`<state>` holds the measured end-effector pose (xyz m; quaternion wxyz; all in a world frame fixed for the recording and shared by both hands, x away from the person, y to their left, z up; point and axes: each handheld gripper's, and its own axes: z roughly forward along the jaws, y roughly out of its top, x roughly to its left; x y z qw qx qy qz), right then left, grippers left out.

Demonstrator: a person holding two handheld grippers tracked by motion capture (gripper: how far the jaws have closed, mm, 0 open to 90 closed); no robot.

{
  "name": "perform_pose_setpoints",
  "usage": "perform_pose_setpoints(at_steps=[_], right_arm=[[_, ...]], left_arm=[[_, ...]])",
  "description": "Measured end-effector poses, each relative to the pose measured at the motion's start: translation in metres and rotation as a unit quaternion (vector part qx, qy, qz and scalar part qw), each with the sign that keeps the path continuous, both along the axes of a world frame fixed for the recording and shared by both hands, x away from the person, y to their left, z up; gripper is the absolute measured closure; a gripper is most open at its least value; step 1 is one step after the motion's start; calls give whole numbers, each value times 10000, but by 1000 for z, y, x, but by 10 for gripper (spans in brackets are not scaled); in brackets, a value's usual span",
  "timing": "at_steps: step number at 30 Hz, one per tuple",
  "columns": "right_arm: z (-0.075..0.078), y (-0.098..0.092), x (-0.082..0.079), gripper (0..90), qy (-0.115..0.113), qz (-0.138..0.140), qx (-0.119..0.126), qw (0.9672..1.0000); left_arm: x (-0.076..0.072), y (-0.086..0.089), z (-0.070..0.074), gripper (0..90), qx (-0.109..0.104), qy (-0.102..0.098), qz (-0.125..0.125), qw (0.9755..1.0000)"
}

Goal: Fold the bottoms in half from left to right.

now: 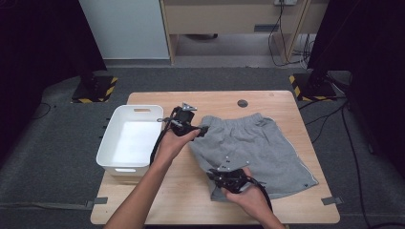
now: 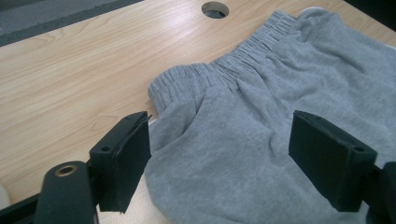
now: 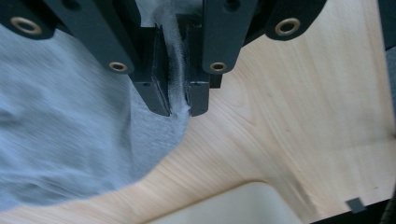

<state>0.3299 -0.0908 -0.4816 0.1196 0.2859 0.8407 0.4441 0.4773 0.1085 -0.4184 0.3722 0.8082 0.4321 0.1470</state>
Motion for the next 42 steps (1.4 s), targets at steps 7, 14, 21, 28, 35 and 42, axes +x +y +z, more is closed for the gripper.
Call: perform_pose_setpoints(at_steps=[7, 14, 21, 28, 35, 42], right_arm=[[4, -29, 5, 806, -59, -258, 25, 9996], [0, -44, 6, 805, -41, -347, 11, 9994], [-4, -51, 4, 805, -34, -388, 53, 9992], [-5, -58, 3, 803, -32, -440, 79, 9990], [-6, -59, 2, 803, -38, -450, 119, 9989], [-7, -59, 3, 802, -35, -466, 114, 9988]], left_arm=[[16, -7, -11, 319, 107, 11, 74, 9999], [30, -9, -31, 464, 360, 186, 169, 9990], [44, -7, -51, 487, 472, 363, 319, 9977], [50, -3, -55, 504, 421, 328, 453, 9975], [54, -1, -60, 497, 462, 347, 524, 9970], [56, -2, -70, 495, 560, 450, 542, 9959]])
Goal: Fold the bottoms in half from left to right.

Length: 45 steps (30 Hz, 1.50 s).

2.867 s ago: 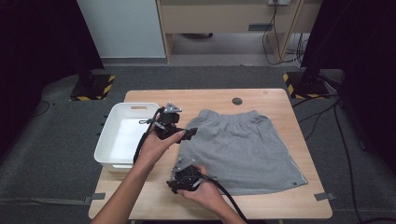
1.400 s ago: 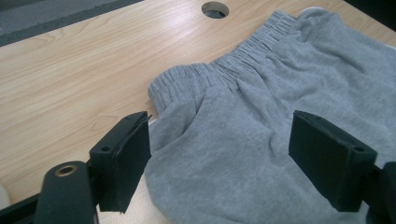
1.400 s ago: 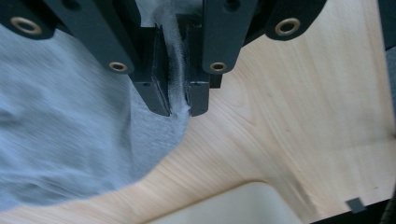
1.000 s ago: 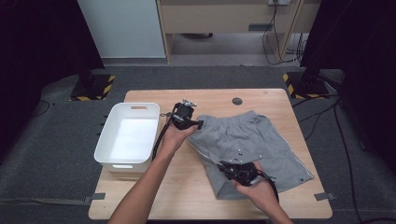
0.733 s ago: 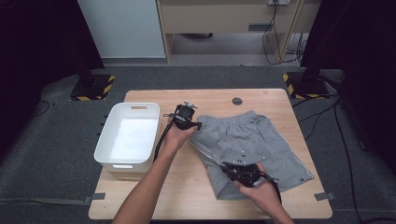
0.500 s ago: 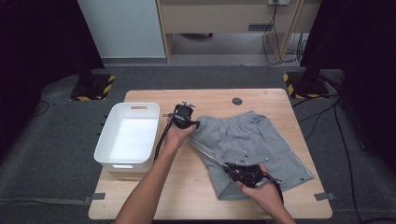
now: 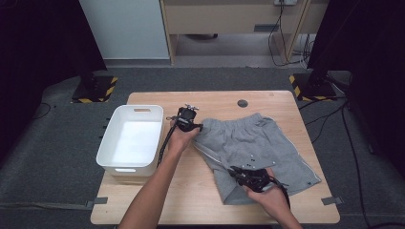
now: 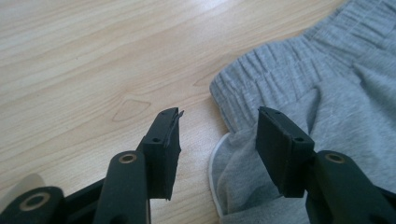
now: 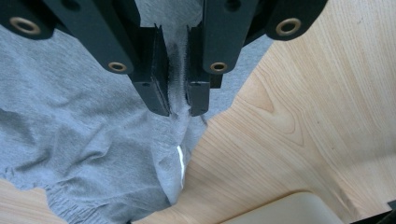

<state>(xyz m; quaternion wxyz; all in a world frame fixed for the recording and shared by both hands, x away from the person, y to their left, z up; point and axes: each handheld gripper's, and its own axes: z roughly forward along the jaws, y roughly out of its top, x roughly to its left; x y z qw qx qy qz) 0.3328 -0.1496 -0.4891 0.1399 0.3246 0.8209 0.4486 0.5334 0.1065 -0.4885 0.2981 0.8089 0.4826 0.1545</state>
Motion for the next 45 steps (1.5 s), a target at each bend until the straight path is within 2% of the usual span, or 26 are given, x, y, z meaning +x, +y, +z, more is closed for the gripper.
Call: perform_pose_setpoints(at_steps=[6, 10, 16, 20, 24, 28, 31, 34, 36, 38, 41, 45], right_arm=[[-1, -1, 1, 800, 8, -16, 10, 10000], [0, -1, 0, 799, 11, -15, 29, 10000], [1, 0, -1, 799, 7, -5, 61, 10000], [2, 1, -1, 799, -10, 14, 70, 10000], [3, 2, -1, 799, -5, 61, 73, 10000], [6, 4, -2, 799, -14, 106, 93, 9999], [8, 6, -3, 799, -42, 146, 106, 9998], [11, 9, -5, 800, -41, 182, 127, 9997], [13, 12, -6, 800, -37, 186, 133, 9997], [17, 16, -8, 802, -43, 247, 158, 9996], [22, 23, -12, 803, -74, 391, 167, 9991], [26, 28, -15, 804, -85, 508, 152, 9986]], left_arm=[[1, 1, -12, 493, -20, 156, -24, 9999], [2, -1, -16, 486, -39, 170, -129, 9998], [2, -5, -25, 470, 87, 326, -293, 9990], [0, -5, -29, 456, 63, 192, -270, 9994], [-2, -5, -30, 458, 129, 74, -356, 9993], [-7, -6, -31, 585, 70, -41, -478, 9988], [-9, -5, -30, 692, 60, -11, -527, 9986], [-8, -2, -29, 778, -51, 140, -521, 9985], [-7, 0, -28, 819, -182, 265, -434, 9985], [-6, 1, -26, 845, -181, 327, -410, 9985], [-8, 1, -16, 856, -180, 145, -416, 9989], [-11, 1, -1, 859, -318, -8, -417, 9986]])
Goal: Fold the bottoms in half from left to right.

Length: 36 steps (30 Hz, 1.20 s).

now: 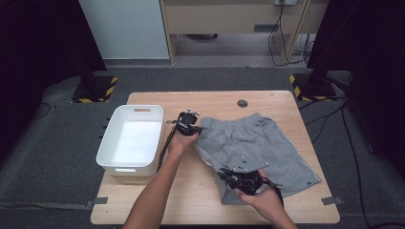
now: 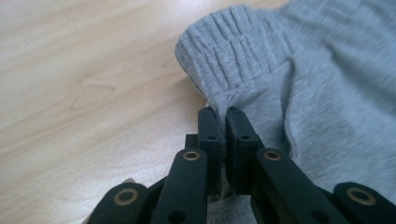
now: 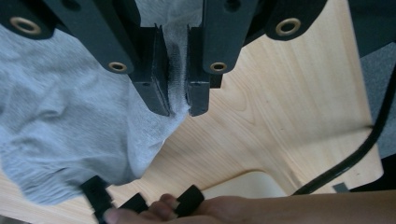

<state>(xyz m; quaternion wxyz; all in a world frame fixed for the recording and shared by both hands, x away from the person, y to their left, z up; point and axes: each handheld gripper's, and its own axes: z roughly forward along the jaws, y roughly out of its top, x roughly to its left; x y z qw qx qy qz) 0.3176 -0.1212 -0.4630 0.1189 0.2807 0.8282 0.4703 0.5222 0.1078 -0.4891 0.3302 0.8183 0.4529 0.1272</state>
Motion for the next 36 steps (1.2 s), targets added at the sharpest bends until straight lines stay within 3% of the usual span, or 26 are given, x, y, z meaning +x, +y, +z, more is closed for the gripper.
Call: perform_pose_setpoints(at_steps=[3, 15, 23, 30, 36], right_arm=[[4, 4, -2, 805, 23, 74, 87, 9999], [22, 29, -20, 809, 35, 309, 372, 9988], [36, 58, -31, 813, -56, 493, 480, 9976], [49, 82, -35, 816, -198, 430, 592, 9971], [60, 98, -38, 817, -330, 494, 638, 9962]], left_arm=[[-2, -1, 11, 859, 47, -126, -58, 9999], [-1, -5, 50, 862, 81, -261, -311, 9991], [1, 8, 64, 864, -68, -276, -273, 9992], [0, 21, 76, 864, -137, -261, -248, 9993], [-3, 27, 90, 865, -230, -413, -291, 9985]])
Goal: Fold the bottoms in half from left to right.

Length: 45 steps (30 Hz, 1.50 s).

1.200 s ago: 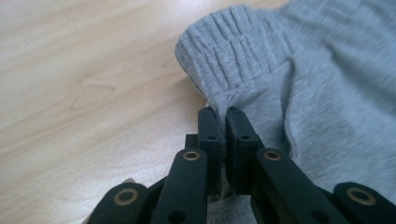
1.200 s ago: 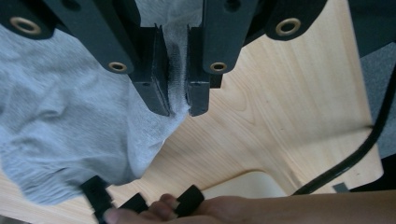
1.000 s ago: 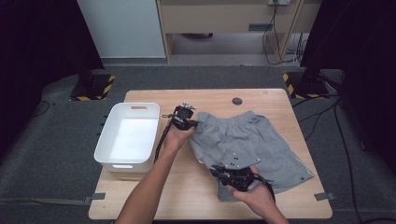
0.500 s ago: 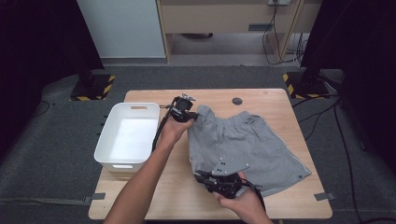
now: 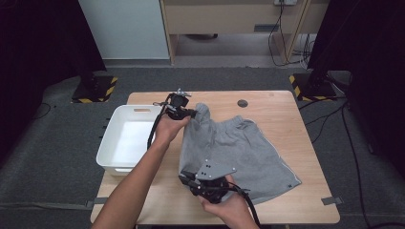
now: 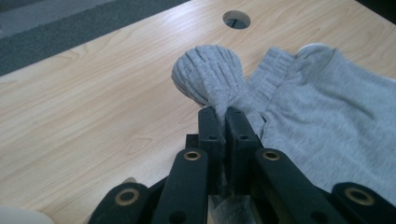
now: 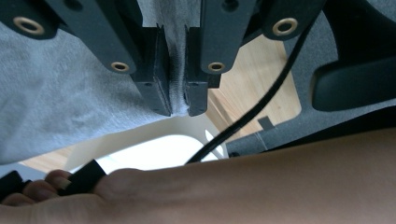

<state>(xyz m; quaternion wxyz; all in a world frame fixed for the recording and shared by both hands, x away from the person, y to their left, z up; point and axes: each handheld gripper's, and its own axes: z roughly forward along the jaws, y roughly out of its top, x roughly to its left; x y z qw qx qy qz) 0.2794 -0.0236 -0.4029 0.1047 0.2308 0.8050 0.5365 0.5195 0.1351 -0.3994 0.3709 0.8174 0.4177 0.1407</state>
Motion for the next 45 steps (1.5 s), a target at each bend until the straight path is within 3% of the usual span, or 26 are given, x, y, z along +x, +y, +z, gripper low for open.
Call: perform_pose_setpoints(at_steps=[7, 18, 45], right_arm=[[8, 21, -5, 817, -147, 140, -118, 9997], [22, 39, -3, 818, -278, 196, -75, 9994], [32, 77, 0, 817, -314, 369, -41, 9988]], left_arm=[[-3, 11, 6, 865, -45, -91, 18, 9999], [-3, 27, 15, 865, -88, -122, 87, 9998], [-5, 69, 24, 865, -75, -168, 357, 9992]])
